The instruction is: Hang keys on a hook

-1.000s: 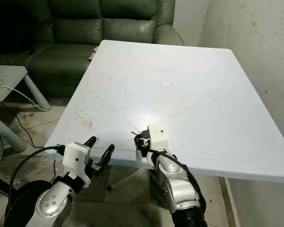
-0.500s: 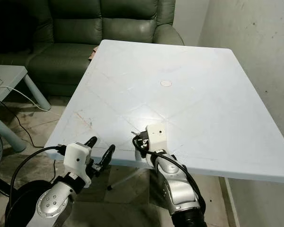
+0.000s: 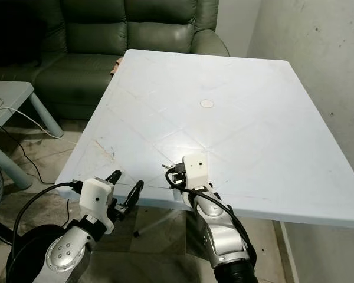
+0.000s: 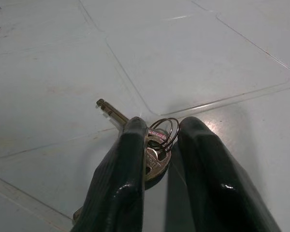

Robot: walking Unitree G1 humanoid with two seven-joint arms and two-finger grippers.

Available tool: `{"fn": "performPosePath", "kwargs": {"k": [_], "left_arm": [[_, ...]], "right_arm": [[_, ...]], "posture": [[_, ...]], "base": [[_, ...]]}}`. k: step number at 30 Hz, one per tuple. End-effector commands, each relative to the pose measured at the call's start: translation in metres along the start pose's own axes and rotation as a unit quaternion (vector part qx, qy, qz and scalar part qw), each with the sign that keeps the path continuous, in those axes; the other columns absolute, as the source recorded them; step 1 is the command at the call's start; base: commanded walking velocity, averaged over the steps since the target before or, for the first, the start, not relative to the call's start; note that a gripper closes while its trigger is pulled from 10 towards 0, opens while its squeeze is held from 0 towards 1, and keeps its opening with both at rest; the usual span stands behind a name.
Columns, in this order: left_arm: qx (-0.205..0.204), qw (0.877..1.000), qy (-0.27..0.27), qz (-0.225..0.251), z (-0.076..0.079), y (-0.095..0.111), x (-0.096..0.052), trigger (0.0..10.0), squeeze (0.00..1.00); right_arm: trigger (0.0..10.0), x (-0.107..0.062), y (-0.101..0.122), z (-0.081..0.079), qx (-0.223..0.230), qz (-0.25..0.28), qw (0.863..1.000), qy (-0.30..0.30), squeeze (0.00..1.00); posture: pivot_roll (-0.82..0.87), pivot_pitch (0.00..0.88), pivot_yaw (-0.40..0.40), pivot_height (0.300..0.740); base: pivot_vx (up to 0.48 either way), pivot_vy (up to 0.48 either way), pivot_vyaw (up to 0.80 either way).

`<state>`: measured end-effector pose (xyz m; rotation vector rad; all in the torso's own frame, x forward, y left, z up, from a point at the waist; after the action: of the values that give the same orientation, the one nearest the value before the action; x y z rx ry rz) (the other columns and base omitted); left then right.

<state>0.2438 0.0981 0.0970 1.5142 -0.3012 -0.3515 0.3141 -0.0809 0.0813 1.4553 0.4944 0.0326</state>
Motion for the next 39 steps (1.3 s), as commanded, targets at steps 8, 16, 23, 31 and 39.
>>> {"fn": "performPosePath", "kwargs": {"k": [8,16,23,31,39], "left_arm": [[0.007,1.0,0.0,0.005,0.0,0.004,0.0,10.0,0.0],[0.009,1.0,0.0,0.005,0.0,0.004,-0.001,10.0,0.0],[0.012,1.0,0.001,0.006,0.0,0.004,0.0,10.0,0.0],[0.004,0.999,0.028,0.015,-0.008,0.009,0.004,10.0,0.0],[-0.059,0.991,0.11,0.058,-0.043,0.037,0.022,10.0,0.0]], "right_arm": [[2.9,-0.001,0.002,-0.003,-0.001,0.007,1.0,0.004,0.0],[0.0,-0.002,0.003,-0.001,-0.001,0.016,1.0,-0.003,0.0],[0.0,-0.002,0.007,0.001,0.004,0.025,1.0,-0.009,0.0],[0.0,0.0,0.027,0.015,0.047,0.065,0.996,-0.04,0.0],[0.0,-0.002,0.072,0.042,0.077,0.148,0.983,-0.079,0.0]], "posture": [[-0.1,0.069,0.001,0.74],[-0.1,0.066,0.001,0.74],[-0.1,0.062,0.0,0.74],[-0.1,0.052,-0.001,0.74],[-0.1,0.031,-0.004,0.74]], "base": [[0.0,0.0,0.0],[0.0,0.0,0.0],[0.0,0.0,0.0],[0.0,0.0,0.0],[0.0,0.0,0.0]]}}
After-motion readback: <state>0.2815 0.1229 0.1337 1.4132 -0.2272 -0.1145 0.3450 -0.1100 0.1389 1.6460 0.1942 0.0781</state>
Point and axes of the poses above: a point about 5 cm out from each wrist's last joint towards the gripper, its own x axis pointing out of the wrist towards the gripper, its own y axis along the axis of the wrist's last joint, z = x × y, the point moved 2 cm from there along x, pointing out of the wrist towards the gripper, and after that the axes turned 4 degrees about -x, right-handed, at the moved point
